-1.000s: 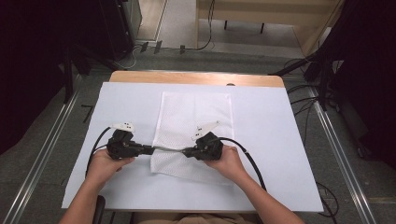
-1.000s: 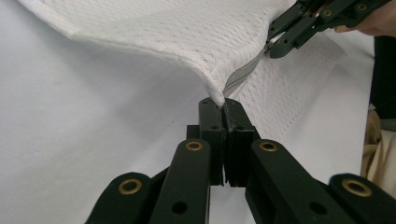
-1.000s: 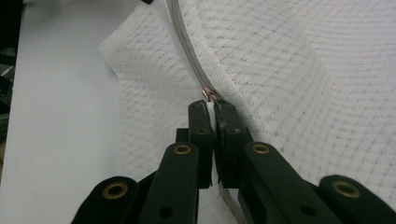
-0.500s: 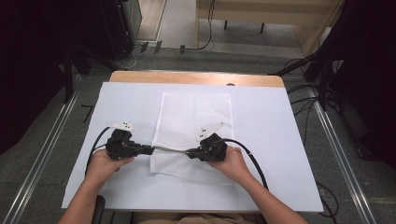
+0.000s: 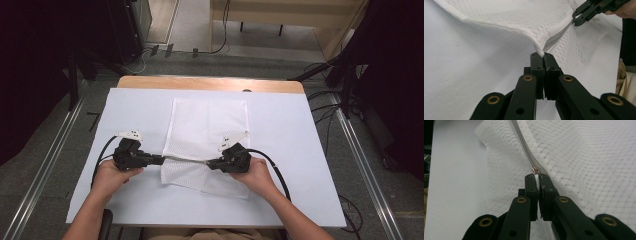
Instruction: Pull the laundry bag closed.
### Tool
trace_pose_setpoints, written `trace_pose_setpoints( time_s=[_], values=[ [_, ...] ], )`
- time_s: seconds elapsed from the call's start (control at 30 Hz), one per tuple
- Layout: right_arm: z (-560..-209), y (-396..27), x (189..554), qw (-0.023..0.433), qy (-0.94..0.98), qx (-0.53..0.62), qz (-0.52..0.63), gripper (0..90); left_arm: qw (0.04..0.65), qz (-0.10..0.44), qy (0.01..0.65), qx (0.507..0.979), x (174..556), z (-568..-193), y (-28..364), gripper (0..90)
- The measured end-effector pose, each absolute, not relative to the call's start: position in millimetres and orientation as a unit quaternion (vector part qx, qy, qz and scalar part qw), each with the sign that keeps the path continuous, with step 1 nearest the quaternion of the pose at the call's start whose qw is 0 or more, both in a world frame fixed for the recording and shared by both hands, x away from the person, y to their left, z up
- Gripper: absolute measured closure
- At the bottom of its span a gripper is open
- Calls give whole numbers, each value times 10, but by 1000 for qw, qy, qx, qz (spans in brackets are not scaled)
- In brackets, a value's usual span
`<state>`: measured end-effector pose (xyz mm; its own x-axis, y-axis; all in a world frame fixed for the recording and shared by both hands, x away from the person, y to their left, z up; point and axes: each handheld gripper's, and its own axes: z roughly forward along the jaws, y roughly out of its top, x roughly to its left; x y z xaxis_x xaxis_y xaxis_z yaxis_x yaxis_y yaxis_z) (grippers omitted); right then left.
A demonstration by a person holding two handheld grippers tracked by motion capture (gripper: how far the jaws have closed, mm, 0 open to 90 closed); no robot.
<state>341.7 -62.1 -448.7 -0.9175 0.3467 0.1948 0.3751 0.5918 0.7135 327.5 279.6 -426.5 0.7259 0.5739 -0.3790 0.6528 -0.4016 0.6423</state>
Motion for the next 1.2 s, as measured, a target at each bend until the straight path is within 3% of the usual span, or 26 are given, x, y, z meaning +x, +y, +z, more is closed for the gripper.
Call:
trace_pose_setpoints(
  time_s=[1.2],
  values=[
    [-4476, -893, 3397, 12, -897, -215, -386, 885, 406, -43, 373, 833, 3273, -4250, 2817, 888]
  ],
)
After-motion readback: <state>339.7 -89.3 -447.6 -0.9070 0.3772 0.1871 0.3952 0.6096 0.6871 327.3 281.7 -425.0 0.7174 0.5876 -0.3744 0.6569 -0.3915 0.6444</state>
